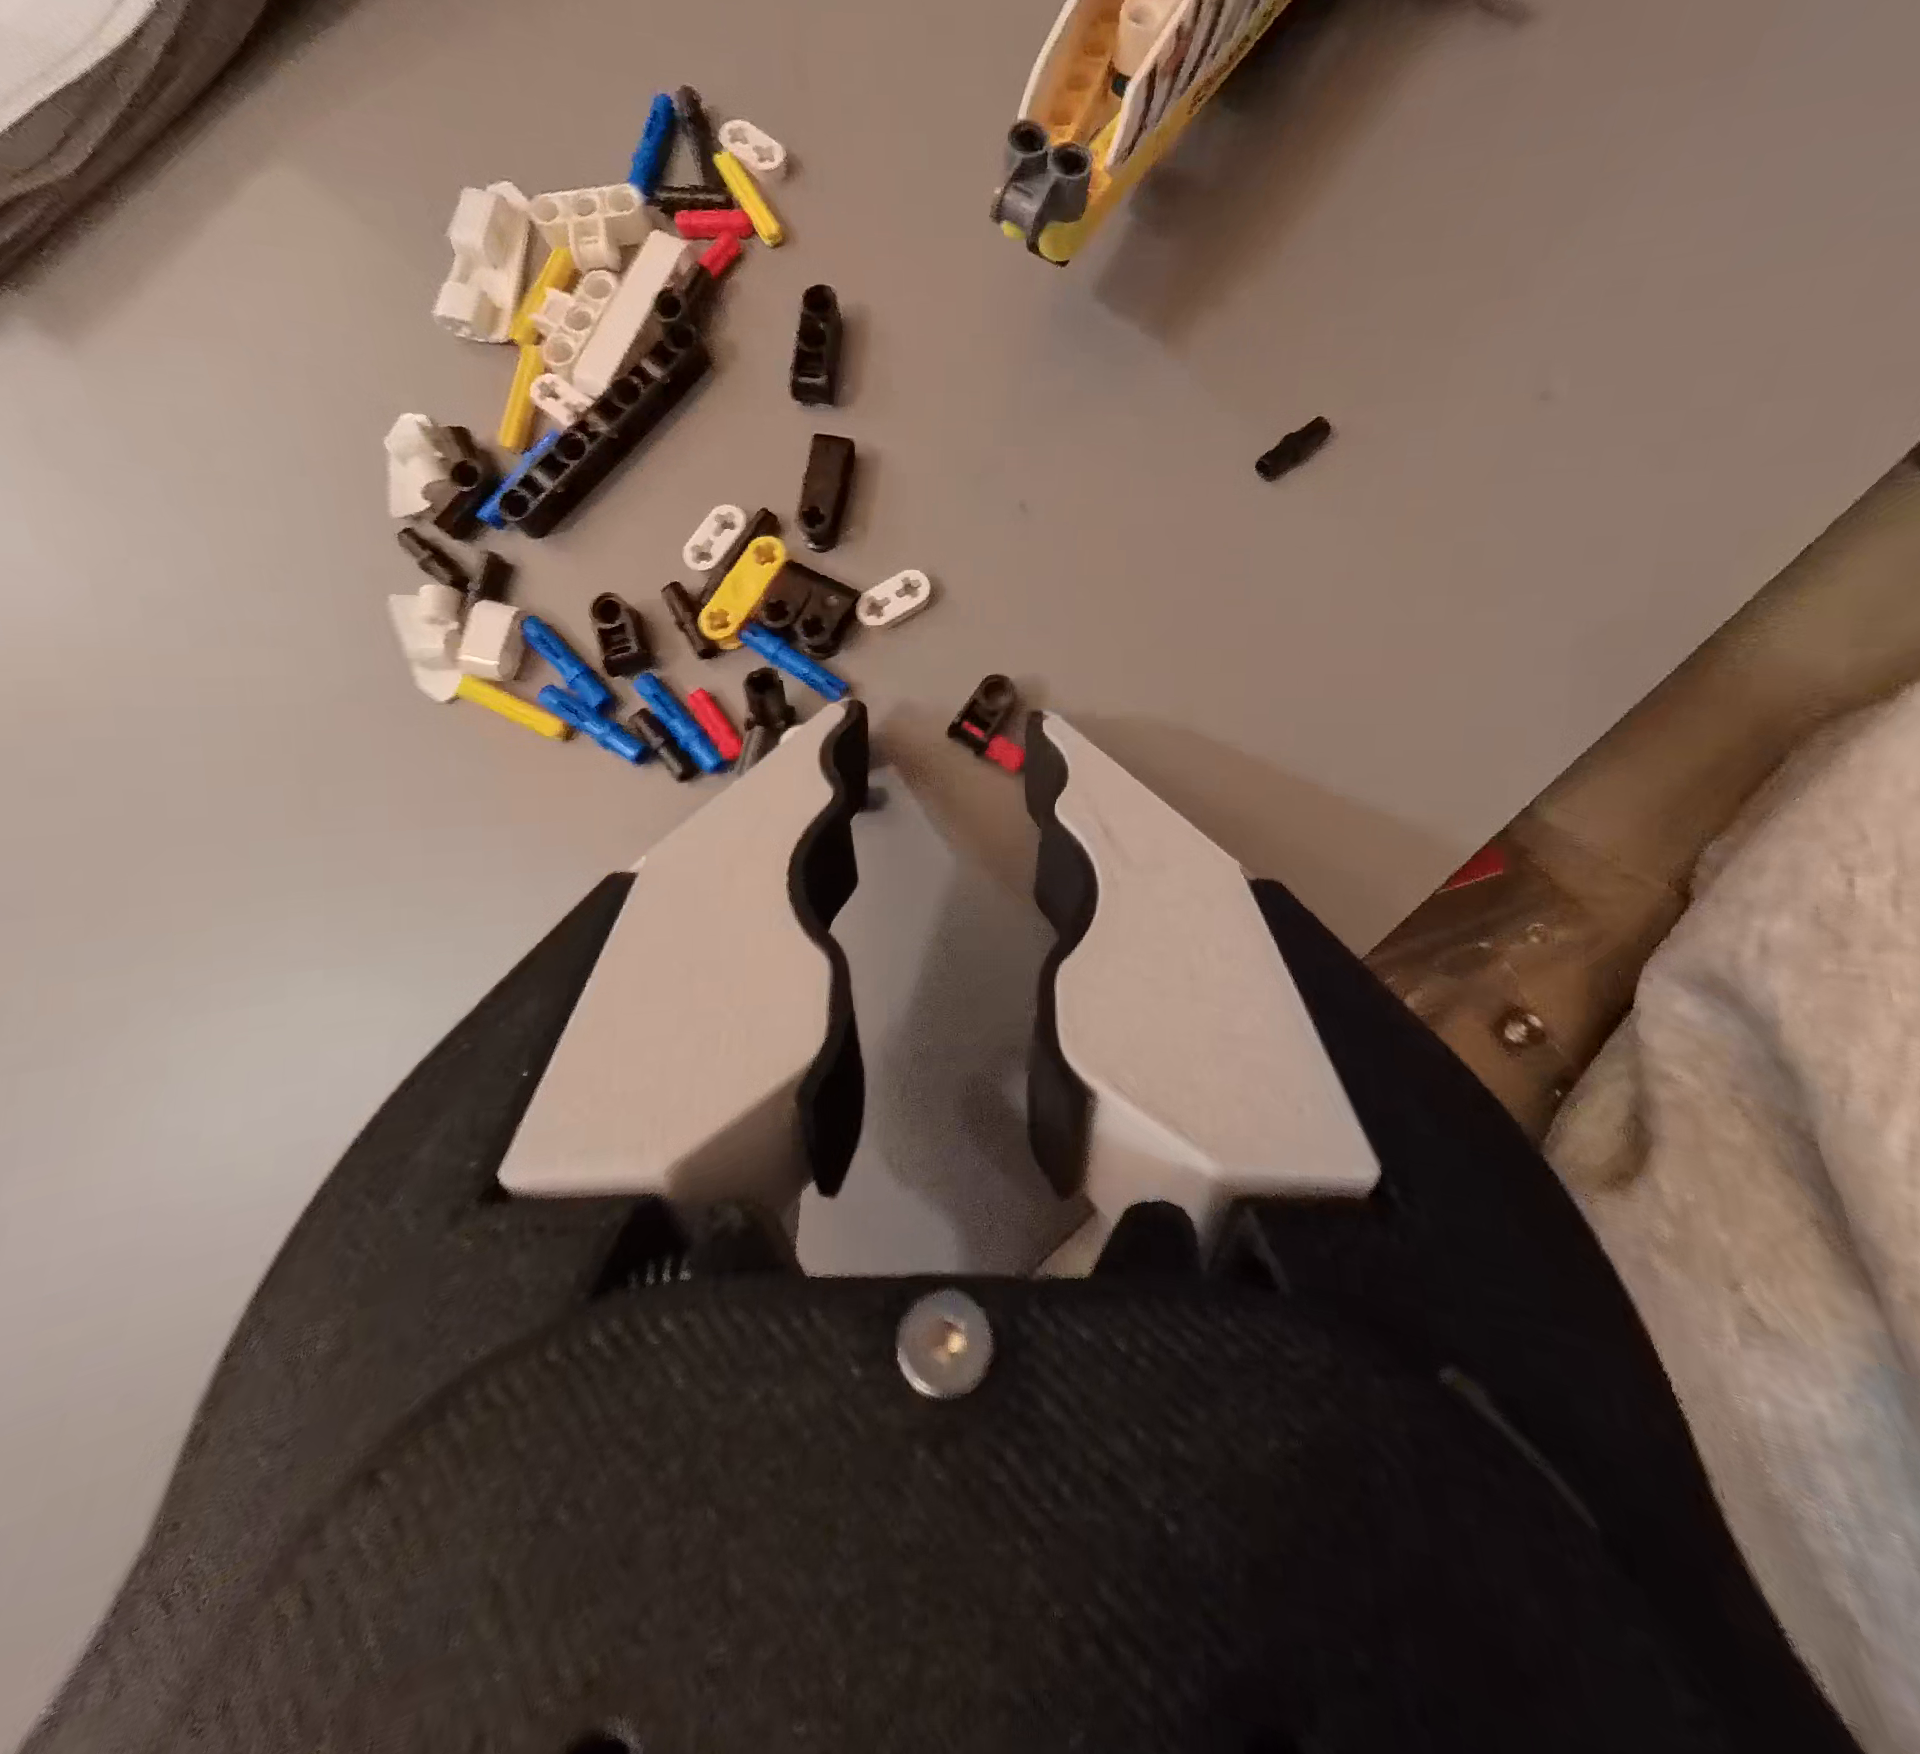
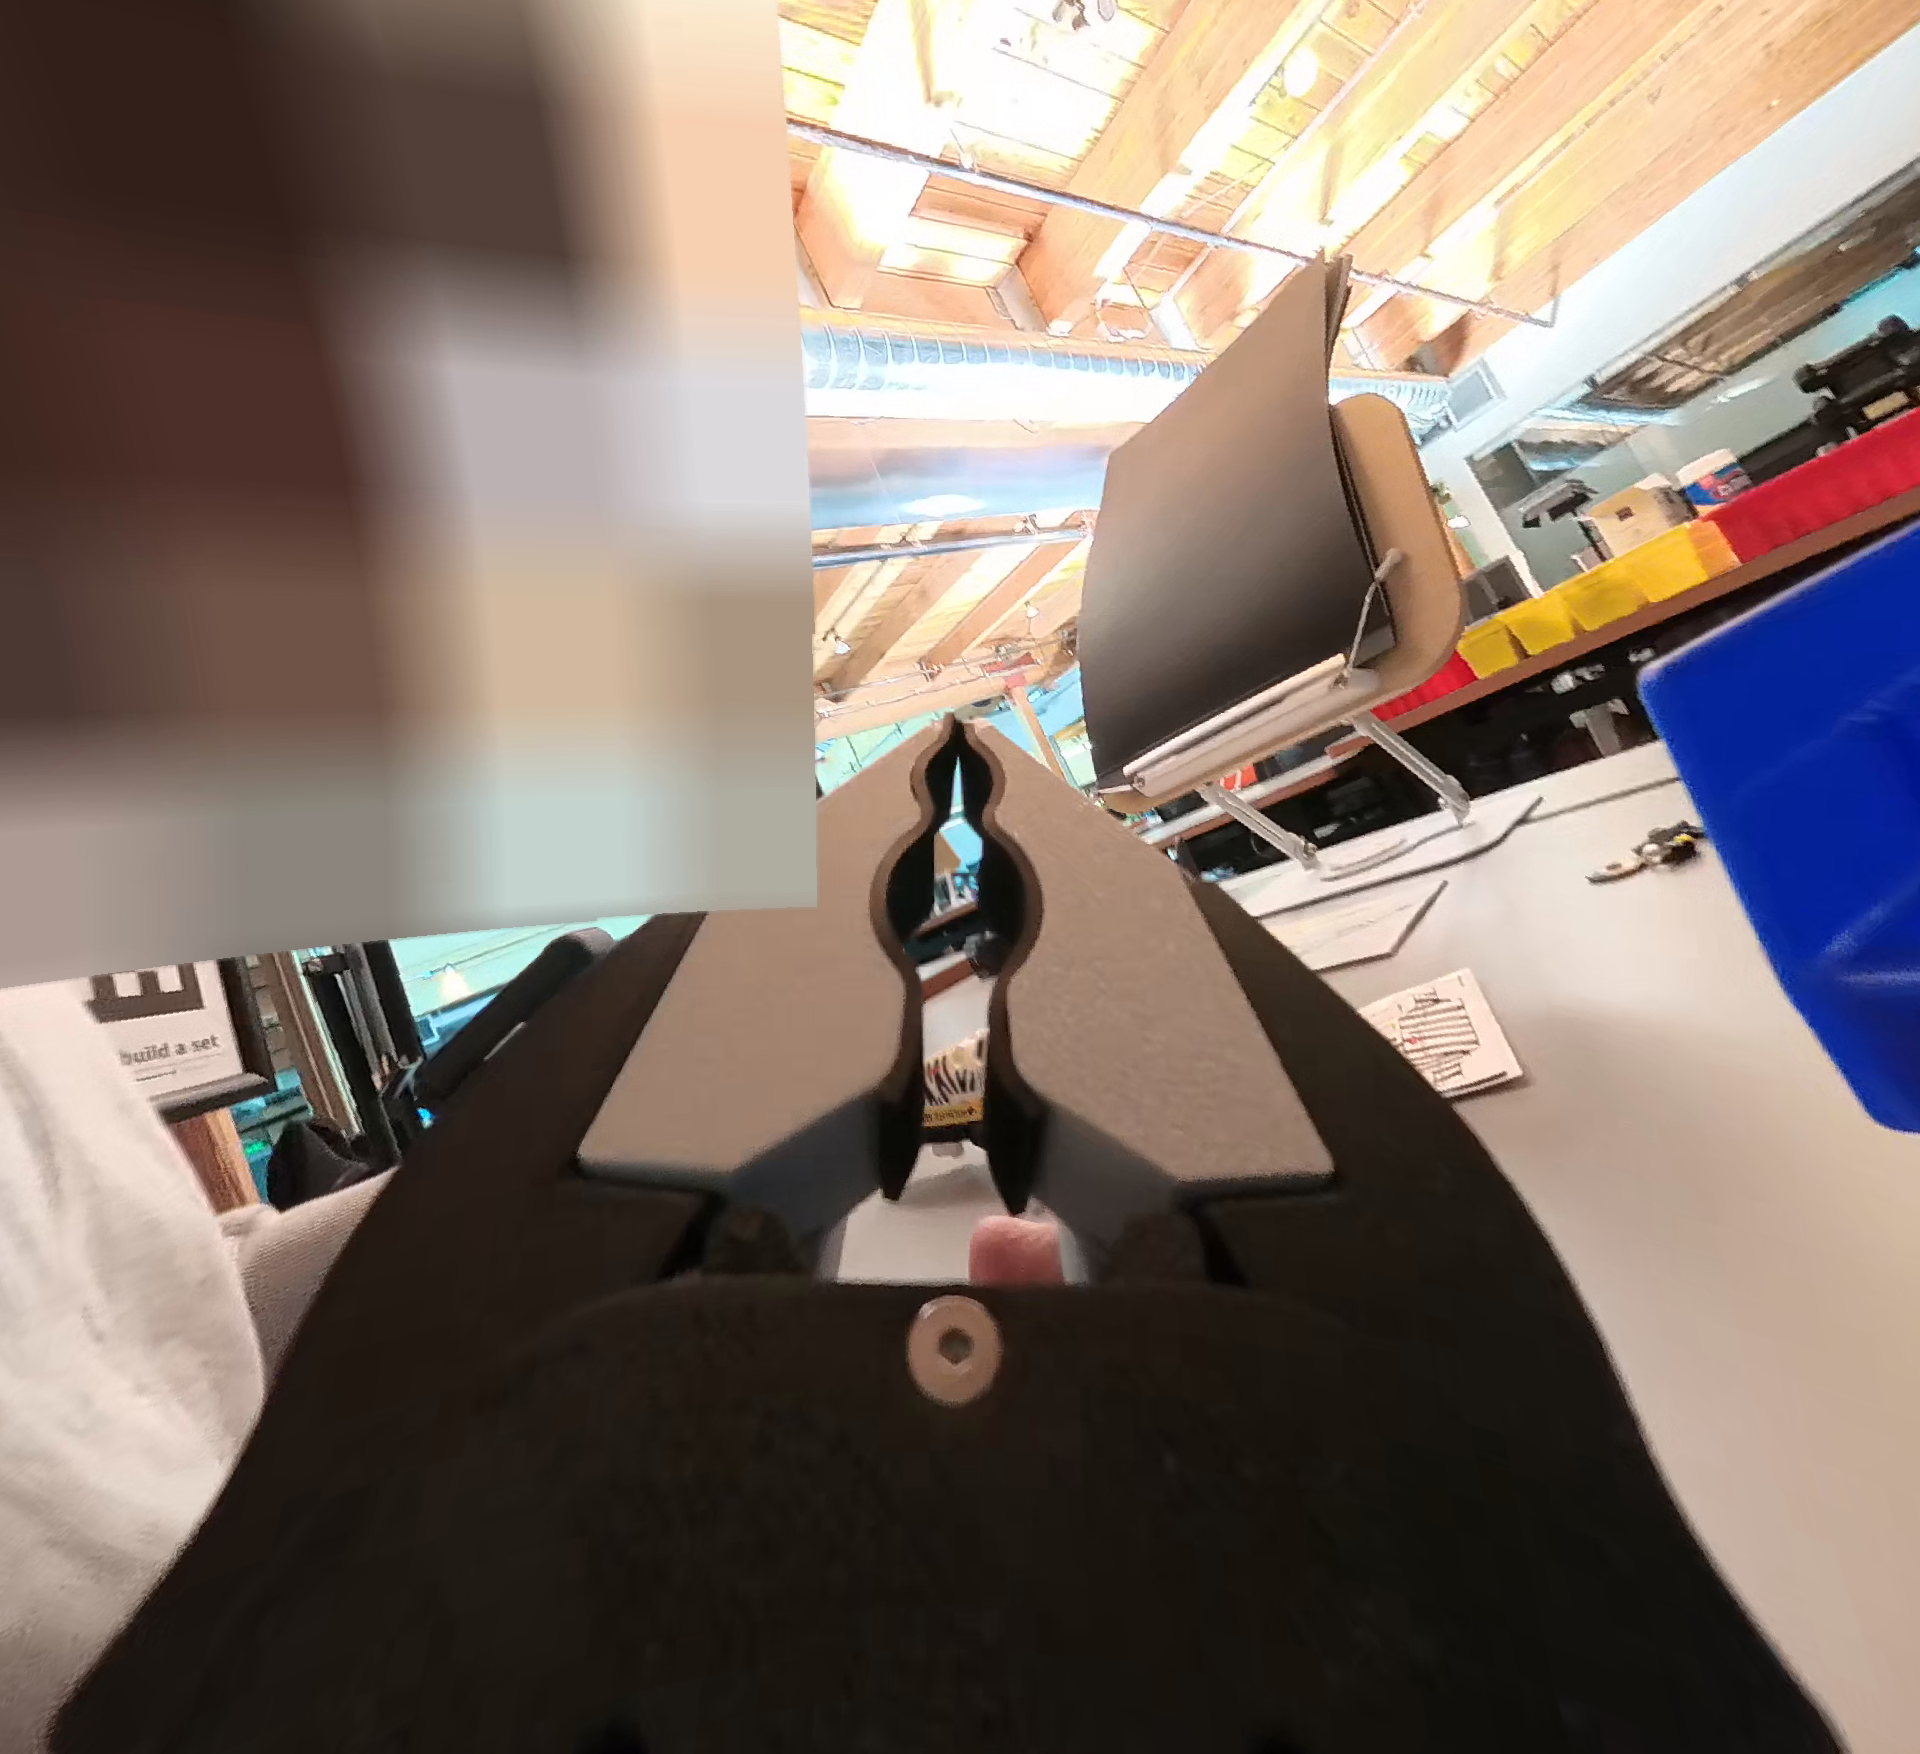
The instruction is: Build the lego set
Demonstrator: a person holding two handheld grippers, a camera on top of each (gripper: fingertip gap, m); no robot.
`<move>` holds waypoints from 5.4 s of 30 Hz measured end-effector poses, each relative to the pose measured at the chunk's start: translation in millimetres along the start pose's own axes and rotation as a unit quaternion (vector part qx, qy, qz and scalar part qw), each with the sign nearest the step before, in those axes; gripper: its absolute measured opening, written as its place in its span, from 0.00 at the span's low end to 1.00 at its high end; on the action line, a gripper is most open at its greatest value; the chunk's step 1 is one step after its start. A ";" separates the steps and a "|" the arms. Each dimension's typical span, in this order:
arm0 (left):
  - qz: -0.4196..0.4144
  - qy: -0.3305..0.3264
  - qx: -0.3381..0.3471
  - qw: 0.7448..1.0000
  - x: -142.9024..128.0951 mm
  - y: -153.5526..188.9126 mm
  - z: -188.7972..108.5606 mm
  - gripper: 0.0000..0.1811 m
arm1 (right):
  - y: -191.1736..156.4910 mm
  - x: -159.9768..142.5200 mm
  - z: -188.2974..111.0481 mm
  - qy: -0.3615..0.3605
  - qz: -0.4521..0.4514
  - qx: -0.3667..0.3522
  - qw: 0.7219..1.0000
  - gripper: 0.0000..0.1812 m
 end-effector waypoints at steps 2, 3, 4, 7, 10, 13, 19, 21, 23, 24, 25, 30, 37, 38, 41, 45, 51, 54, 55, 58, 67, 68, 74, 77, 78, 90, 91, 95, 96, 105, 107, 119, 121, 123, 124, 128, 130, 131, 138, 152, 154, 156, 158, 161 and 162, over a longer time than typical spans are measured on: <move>0.002 -0.002 -0.022 1.000 -2.2 3.3 5.0 0.12 | 1.1 -3.0 3.9 -0.010 0.001 0.000 1.000 0.00; 0.004 0.005 -0.030 1.000 -2.0 4.7 5.9 0.08 | 1.1 -3.7 3.5 -0.011 0.001 -0.001 1.000 0.00; 0.004 0.012 -0.038 0.999 -1.5 5.9 6.4 0.06 | 0.8 -3.9 3.5 -0.010 0.000 -0.002 1.000 0.00; 0.008 0.027 -0.041 0.999 1.9 5.7 6.7 0.06 | 2.2 -6.8 6.1 -0.014 0.000 -0.012 1.000 0.00; -0.002 0.086 -0.056 0.995 14.0 9.4 1.2 0.05 | -3.8 -12.9 7.0 -0.036 -0.029 -0.015 0.999 0.00; -0.016 0.147 -0.095 0.985 27.5 19.7 -2.4 0.05 | -26.7 -32.4 21.9 -0.092 -0.092 0.015 0.991 0.03; 0.047 0.261 -0.136 0.955 65.9 46.9 -0.2 0.05 | -78.7 -82.1 54.5 -0.209 -0.197 0.082 0.954 0.26; 0.061 0.292 -0.176 0.938 82.0 57.2 2.5 0.05 | -79.4 -81.4 55.6 -0.168 -0.232 0.067 0.956 0.25; 0.062 0.299 -0.231 0.924 96.5 66.4 8.7 0.05 | -77.6 -72.9 55.8 -0.117 -0.222 0.052 0.967 0.23; 0.062 0.297 -0.253 0.919 103.0 69.9 13.0 0.05 | -77.7 -70.3 56.9 -0.109 -0.208 0.053 0.970 0.23; 0.064 0.296 -0.269 0.914 108.7 72.7 17.8 0.05 | -78.2 -69.4 58.5 -0.109 -0.200 0.055 0.972 0.24; 0.062 0.334 -0.317 0.886 134.3 82.8 35.3 0.05 | -54.2 -93.5 73.6 -0.225 -0.220 -0.033 0.949 0.27; 0.047 0.430 -0.344 0.833 155.9 59.6 28.9 0.05 | -7.2 -133.7 82.9 -0.462 -0.281 -0.159 0.826 0.20; 0.033 0.446 -0.337 0.828 154.9 51.9 25.9 0.04 | -8.8 -135.6 87.4 -0.453 -0.283 -0.150 0.832 0.21; -0.011 0.476 -0.332 0.814 147.7 35.0 21.2 0.05 | -13.6 -139.5 96.9 -0.435 -0.274 -0.123 0.849 0.21; -0.062 0.490 -0.364 0.790 147.1 25.6 18.5 0.05 | -8.1 -148.8 104.8 -0.460 -0.229 -0.095 0.853 0.21; -0.045 0.482 -0.365 0.796 145.8 33.4 18.8 0.04 | -6.6 -158.5 103.7 -0.515 -0.089 -0.022 0.852 0.14; -0.001 0.463 -0.350 0.814 144.7 45.6 22.5 0.05 | -13.0 -150.4 103.0 -0.488 -0.053 0.026 0.871 0.03; 0.015 0.457 -0.346 0.819 144.3 50.1 23.6 0.05 | -15.6 -146.5 102.3 -0.474 -0.057 0.035 0.878 0.01; 0.051 0.444 -0.333 0.830 142.9 59.6 27.2 0.05 | -22.4 -141.2 100.7 -0.447 -0.101 0.044 0.888 0.00; 0.022 0.444 -0.338 0.830 144.4 53.3 29.5 0.05 | -25.0 -137.0 99.6 -0.433 -0.126 0.049 0.891 0.00; 0.014 0.445 -0.340 0.829 144.6 51.5 29.6 0.05 | -24.7 -134.3 99.4 -0.425 -0.118 0.052 0.896 0.00; -0.006 0.449 -0.348 0.823 145.2 47.2 28.8 0.05 | -22.4 -125.8 98.9 -0.400 -0.102 0.053 0.909 0.00; 0.000 0.446 -0.346 0.826 145.1 48.9 29.6 0.05 | -22.6 -127.9 98.8 -0.407 -0.109 0.053 0.906 0.00; 0.003 0.445 -0.345 0.827 145.0 49.6 29.9 0.05 | -22.9 -128.4 98.9 -0.408 -0.111 0.053 0.905 0.00; -0.002 0.443 -0.342 0.829 145.1 48.7 31.0 0.05 | -21.8 -126.3 98.9 -0.403 -0.101 0.057 0.908 0.00; -0.001 0.442 -0.342 0.829 145.1 48.9 31.2 0.05 | -21.8 -126.4 99.0 -0.403 -0.101 0.057 0.908 0.00; 0.001 0.441 -0.340 0.830 145.1 49.4 31.6 0.05 | -21.9 -126.4 99.0 -0.403 -0.103 0.056 0.908 0.00; 0.001 0.442 -0.339 0.831 145.1 49.4 31.7 0.05 | -21.9 -126.5 99.0 -0.403 -0.103 0.056 0.908 0.00; -0.003 0.441 -0.337 0.832 145.1 48.7 32.5 0.05 | -21.2 -125.9 99.1 -0.402 -0.100 0.055 0.909 0.00; -0.004 0.441 -0.337 0.832 145.2 48.8 32.6 0.05 | -21.2 -125.4 99.3 -0.399 -0.099 0.056 0.910 0.00; -0.007 0.440 -0.335 0.833 144.9 48.8 33.1 0.04 | -21.5 -124.2 99.1 -0.393 -0.098 0.058 0.912 0.00; -0.008 0.440 -0.335 0.833 144.8 48.9 33.1 0.04 | -21.5 -124.1 99.1 -0.393 -0.097 0.058 0.912 0.00; -0.008 0.440 -0.335 0.833 144.9 48.8 33.3 0.04 | -21.5 -124.0 99.1 -0.393 -0.097 0.058 0.913 0.00; -0.008 0.439 -0.335 0.834 144.8 48.9 33.4 0.04 | -21.5 -124.0 99.1 -0.393 -0.098 0.058 0.913 0.00; -0.010 0.439 -0.334 0.834 144.9 48.8 33.8 0.04 | -21.5 -123.9 99.0 -0.392 -0.097 0.058 0.913 0.00; -0.010 0.439 -0.334 0.834 144.8 48.7 33.8 0.04 | -21.5 -123.7 98.9 -0.391 -0.098 0.058 0.913 0.00; -0.010 0.439 -0.334 0.834 144.9 48.8 33.9 0.04 | -21.5 -123.6 98.9 -0.391 -0.098 0.058 0.913 0.00; -0.011 0.439 -0.334 0.834 144.9 48.3 34.2 0.04 | -21.6 -123.4 98.7 -0.390 -0.099 0.058 0.914 0.00; -0.021 0.390 -0.334 0.858 144.8 48.3 44.2 0.05 | -15.7 -117.3 107.4 -0.350 -0.042 0.017 0.936 0.10; -0.018 0.396 -0.322 0.860 144.9 47.2 43.3 0.05 | -18.2 -120.6 111.5 -0.359 -0.022 0.011 0.933 0.17; -0.015 0.401 -0.314 0.860 144.8 47.0 42.3 0.05 | -23.0 -125.4 116.4 -0.381 -0.009 0.015 0.924 0.20; -0.009 0.404 -0.308 0.862 144.8 47.5 42.1 0.05 | -29.3 -125.8 121.9 -0.382 0.002 0.024 0.924 0.21; 0.014 0.411 -0.283 0.866 145.6 50.4 41.6 0.05 | -33.2 -122.0 128.8 -0.376 0.013 0.025 0.926 0.18; 0.026 0.416 -0.272 0.867 145.8 51.7 40.8 0.05 | -32.9 -120.1 130.7 -0.377 0.014 0.022 0.926 0.17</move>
Point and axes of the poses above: each gripper's, where its closed fingertips meet, z out along the fingers, x out of its top, y = z × x across the jaws, the point moved 6 cm from there along -z, back along the fingers, and after that the axes turned 2 degrees about z, right-handed, at the moved point
